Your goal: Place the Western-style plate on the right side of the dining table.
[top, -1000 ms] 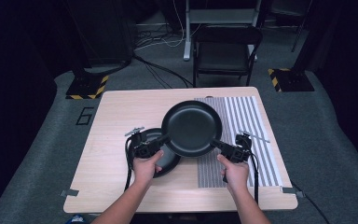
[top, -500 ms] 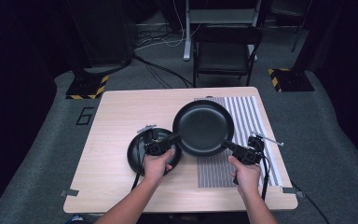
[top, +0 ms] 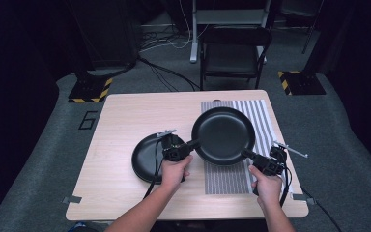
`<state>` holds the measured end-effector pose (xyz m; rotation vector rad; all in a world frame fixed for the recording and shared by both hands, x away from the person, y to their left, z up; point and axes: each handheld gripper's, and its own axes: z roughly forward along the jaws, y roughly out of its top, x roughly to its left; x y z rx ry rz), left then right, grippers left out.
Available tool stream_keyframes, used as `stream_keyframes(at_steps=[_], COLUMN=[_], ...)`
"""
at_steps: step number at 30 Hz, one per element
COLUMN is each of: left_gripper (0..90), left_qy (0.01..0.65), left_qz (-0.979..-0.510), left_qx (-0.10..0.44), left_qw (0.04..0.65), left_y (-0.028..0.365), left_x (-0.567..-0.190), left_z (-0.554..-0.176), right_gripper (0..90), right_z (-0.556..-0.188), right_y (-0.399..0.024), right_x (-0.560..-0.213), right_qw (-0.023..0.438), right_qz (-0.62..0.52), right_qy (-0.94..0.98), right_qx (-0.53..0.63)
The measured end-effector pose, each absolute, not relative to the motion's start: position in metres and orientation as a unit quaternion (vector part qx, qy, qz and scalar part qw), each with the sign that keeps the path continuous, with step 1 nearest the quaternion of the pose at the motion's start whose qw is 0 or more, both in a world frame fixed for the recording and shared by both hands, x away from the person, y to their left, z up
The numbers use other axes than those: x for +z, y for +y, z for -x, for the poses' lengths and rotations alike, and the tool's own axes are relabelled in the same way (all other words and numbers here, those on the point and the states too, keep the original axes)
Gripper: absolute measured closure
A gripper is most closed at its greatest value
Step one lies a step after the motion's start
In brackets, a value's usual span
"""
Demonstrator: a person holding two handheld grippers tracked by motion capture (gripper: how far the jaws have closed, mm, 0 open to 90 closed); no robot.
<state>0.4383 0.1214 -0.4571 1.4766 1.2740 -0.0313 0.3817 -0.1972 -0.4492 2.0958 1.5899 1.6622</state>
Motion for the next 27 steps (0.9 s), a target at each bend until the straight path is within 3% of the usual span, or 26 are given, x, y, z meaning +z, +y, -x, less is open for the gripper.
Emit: stream_keyframes(at_steps=[27], left_gripper=[74.3], left_qy=[0.537], left_qz=[-0.642], left_qx=[-0.051], left_qw=[0.545], left_y=[0.075], left_x=[-0.481], left_z=[-0.449], right_gripper=[76.5], right_z=[-0.369], right_y=[-0.240], right_x=[-0.472], right_qw=[0.022], right_qz=[-0.706], right_qy=[0.485], right_qx=[0.516])
